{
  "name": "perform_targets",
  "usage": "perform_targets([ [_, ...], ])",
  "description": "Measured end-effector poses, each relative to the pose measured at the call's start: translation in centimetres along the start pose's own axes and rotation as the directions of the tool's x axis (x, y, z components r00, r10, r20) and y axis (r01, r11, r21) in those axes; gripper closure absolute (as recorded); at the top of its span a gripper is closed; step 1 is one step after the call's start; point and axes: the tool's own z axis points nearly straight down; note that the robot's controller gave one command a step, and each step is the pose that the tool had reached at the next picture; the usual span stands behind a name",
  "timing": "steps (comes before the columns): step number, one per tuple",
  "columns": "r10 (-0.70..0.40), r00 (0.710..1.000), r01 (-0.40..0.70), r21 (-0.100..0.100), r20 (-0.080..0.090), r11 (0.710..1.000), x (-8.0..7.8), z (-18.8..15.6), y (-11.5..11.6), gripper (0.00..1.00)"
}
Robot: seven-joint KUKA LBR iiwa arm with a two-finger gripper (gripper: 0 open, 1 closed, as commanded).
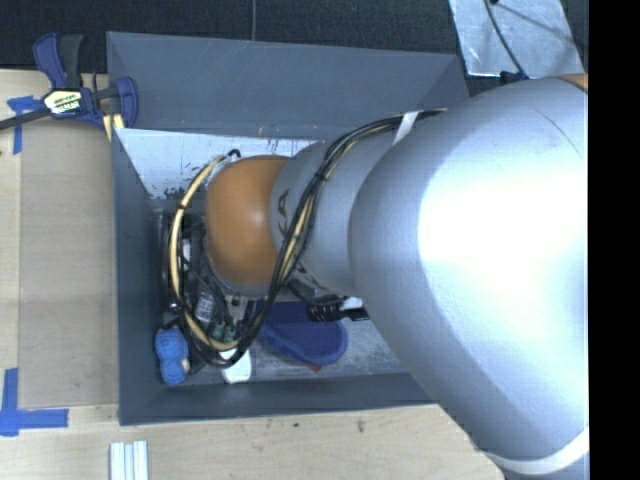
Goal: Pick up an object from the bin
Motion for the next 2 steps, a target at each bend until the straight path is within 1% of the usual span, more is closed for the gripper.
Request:
perform_targets([
  [1, 0.002, 1.0, -0.002, 0.004, -0.007, 1.0, -0.2, -4.2, 0.0, 1.0],
  [2, 0.002, 1.0, -0.002, 0.002, -0.005, 1.0, -0.4, -8.6, 0.0, 1.0],
])
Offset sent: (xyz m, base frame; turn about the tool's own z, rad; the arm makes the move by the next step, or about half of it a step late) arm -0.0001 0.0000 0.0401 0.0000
